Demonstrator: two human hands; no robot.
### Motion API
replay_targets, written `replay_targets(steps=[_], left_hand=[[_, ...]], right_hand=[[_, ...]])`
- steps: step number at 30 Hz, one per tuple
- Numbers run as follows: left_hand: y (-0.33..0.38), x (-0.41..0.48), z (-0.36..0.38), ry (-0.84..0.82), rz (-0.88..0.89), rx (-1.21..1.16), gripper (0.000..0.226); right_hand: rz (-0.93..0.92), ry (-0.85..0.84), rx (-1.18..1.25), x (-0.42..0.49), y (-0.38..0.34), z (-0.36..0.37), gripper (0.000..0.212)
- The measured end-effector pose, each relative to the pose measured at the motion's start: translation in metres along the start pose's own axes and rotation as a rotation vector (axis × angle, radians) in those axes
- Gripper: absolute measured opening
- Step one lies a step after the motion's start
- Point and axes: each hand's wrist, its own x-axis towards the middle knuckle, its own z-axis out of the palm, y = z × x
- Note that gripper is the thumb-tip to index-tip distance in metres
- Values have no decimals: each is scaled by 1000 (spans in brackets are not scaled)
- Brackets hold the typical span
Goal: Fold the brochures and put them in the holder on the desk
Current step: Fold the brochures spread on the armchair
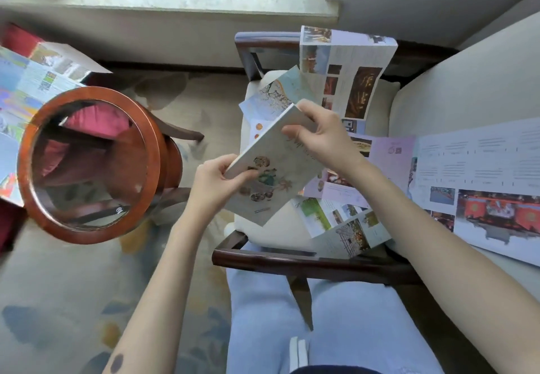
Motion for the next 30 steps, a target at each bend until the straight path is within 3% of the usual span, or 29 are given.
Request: replay_targets(steps=[4, 7, 10, 13, 15, 16, 18, 19, 24, 30], left_hand=[[-36, -16, -53, -6, -72, -105, 11], [-61, -31, -78, 122, -143, -421, 9], [-82, -42, -85, 141, -235, -761, 18], [-106, -58, -94, 102, -268, -785, 26], [-123, -69, -107, 110, -256, -802, 23], [-133, -72, -115, 142, -246, -802, 19], [-148, -77, -129, 231, -225, -790, 10], [-154, -78, -135, 273, -214, -778, 10], [-169, -79, -160, 378, -137, -769, 17], [-209, -76, -186, 469, -196, -834, 25]], right_hand=[[55, 90, 59, 13, -8, 18, 20], [98, 142, 128, 17, -16, 45, 19], [170, 211, 217, 18, -23, 88, 15], [303, 249, 338, 16, -25, 136, 11], [358, 304, 241, 18, -26, 170, 14], [367, 335, 41, 20, -27, 187, 21], [279, 377, -458, 20, -35, 229, 45], [163, 371, -591, 18, -43, 254, 54], [-377, 19, -774, -5, -79, 364, 54], [-479, -116, -920, 11, -80, 403, 56]])
